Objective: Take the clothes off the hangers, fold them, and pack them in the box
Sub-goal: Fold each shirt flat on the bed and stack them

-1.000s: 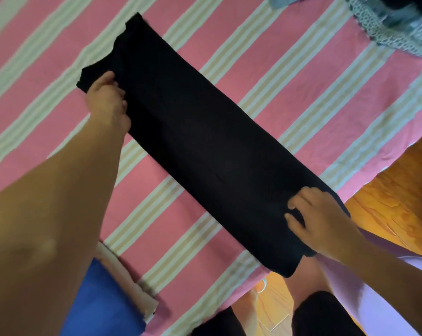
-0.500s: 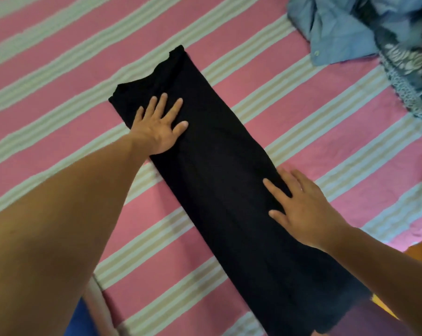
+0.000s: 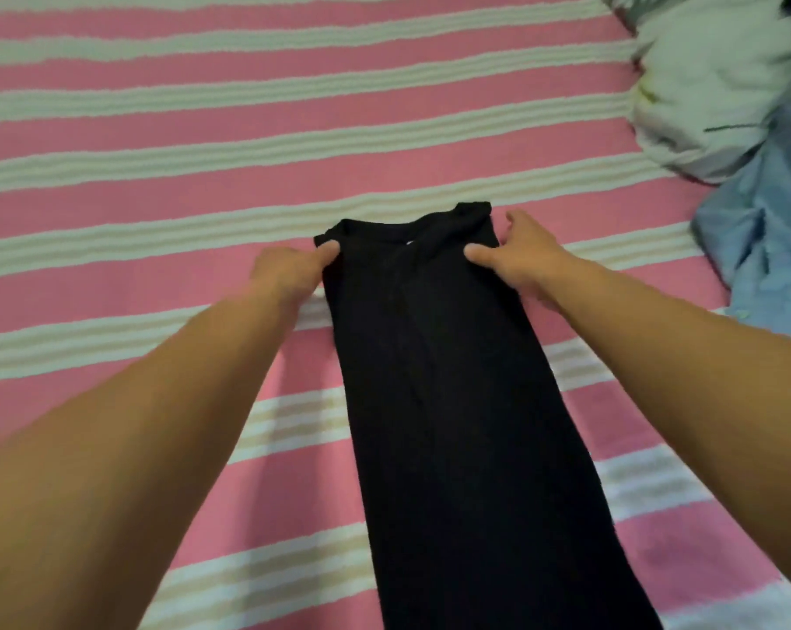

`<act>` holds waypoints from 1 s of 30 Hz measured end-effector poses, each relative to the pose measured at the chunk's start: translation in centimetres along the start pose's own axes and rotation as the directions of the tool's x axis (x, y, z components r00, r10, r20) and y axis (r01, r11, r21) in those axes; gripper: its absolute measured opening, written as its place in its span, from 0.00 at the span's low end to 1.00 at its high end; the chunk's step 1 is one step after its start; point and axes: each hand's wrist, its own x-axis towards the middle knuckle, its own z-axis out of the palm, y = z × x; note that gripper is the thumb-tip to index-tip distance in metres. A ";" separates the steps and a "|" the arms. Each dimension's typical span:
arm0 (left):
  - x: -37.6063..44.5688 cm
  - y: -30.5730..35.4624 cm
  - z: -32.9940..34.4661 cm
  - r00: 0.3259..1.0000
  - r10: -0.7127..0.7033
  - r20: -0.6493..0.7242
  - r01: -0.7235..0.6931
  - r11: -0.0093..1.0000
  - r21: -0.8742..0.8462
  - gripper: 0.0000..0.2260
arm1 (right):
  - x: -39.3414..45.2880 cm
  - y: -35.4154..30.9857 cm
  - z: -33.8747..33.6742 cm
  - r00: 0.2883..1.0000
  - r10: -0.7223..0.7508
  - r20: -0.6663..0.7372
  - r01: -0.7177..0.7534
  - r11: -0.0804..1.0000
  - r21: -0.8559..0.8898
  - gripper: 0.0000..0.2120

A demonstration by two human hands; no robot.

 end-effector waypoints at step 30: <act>-17.9 -7.4 -0.4 0.751 0.642 0.155 -0.627 0.620 0.471 0.15 | -12.0 9.0 -4.4 0.996 -0.081 0.030 0.078 0.992 0.100 0.06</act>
